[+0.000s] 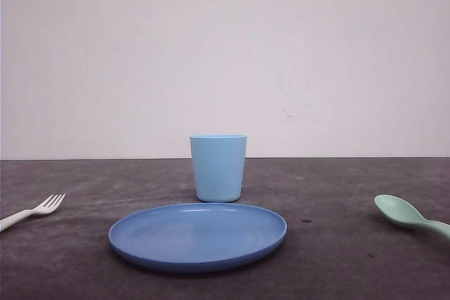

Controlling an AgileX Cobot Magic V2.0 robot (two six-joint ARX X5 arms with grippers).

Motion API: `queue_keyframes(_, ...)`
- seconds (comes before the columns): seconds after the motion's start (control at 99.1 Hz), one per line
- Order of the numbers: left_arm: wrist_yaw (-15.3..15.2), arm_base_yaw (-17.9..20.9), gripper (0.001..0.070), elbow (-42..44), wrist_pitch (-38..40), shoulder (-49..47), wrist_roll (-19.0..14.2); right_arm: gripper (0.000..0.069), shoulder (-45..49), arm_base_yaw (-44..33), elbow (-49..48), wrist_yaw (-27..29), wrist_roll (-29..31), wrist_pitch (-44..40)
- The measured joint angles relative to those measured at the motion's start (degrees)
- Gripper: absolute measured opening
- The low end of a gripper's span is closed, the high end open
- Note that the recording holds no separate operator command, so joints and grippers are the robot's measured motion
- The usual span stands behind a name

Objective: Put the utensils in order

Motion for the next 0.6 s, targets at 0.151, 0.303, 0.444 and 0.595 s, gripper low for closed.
queue_keyframes(0.151,1.22,0.0,0.0015,10.56,-7.06,8.55,3.28,0.0008,8.52,0.0,7.8,-2.51,-2.27,-5.64)
queue_keyframes(0.303,1.25,0.0,0.0015,14.1,-11.13,16.33,6.93,0.0008,15.65,0.15,9.94,-4.52,-4.0,-7.13)
queue_keyframes(0.444,1.22,0.0,0.0015,14.08,-13.9,23.04,9.35,0.0008,22.05,1.66,9.94,-4.24,-5.25,-8.66)
queue_keyframes(0.595,1.16,-0.55,0.0015,14.08,-14.51,29.33,10.82,0.0008,28.55,3.52,9.94,-3.78,-6.95,-9.73)
